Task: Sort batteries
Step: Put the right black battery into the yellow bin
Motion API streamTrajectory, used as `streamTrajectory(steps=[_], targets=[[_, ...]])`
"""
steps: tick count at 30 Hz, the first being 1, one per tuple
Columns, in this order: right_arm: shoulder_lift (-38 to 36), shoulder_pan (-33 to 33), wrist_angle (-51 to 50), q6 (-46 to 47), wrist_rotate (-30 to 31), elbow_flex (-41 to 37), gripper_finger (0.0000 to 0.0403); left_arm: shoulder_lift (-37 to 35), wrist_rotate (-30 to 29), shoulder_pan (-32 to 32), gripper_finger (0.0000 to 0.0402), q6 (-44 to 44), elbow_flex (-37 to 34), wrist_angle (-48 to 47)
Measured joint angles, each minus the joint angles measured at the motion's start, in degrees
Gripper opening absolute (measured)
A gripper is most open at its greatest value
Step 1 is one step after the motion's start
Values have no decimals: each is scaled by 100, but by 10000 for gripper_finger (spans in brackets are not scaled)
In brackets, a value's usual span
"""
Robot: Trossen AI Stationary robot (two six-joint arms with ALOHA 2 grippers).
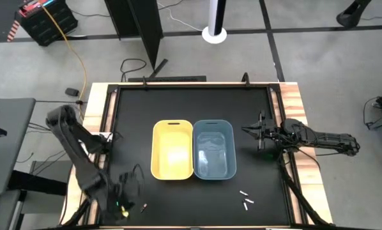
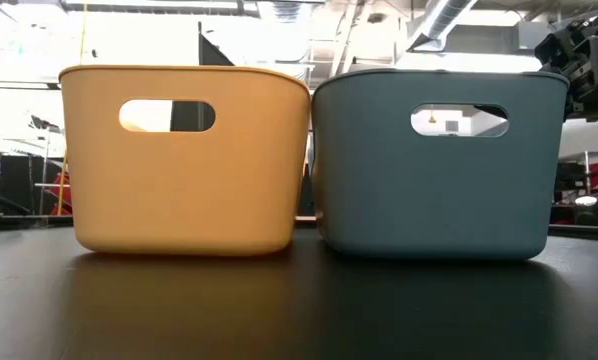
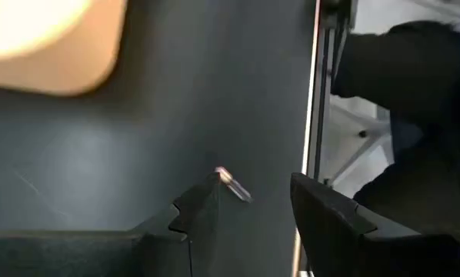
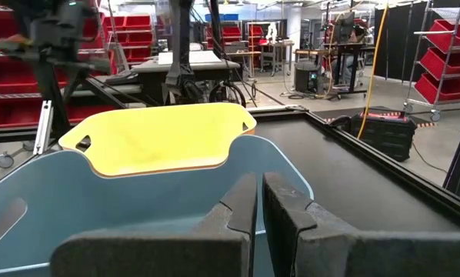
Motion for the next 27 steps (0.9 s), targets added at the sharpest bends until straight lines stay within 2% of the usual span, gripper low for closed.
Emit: streamTrajectory(steps=[4,11,22,27], targets=[[0,0,4,-1,0,-1,43,713,21,-160,155,-638,315,-29],[0,0,276,1,2,-27,43,1608,383,-199,155,-1610,351,-38],[-1,-1,321,1,2,-23,43,2090,432,-193,156,-2151,344,-45],[0,0,324,3,2,-16,43,2295,415,-190,157,-2206,340,235]])
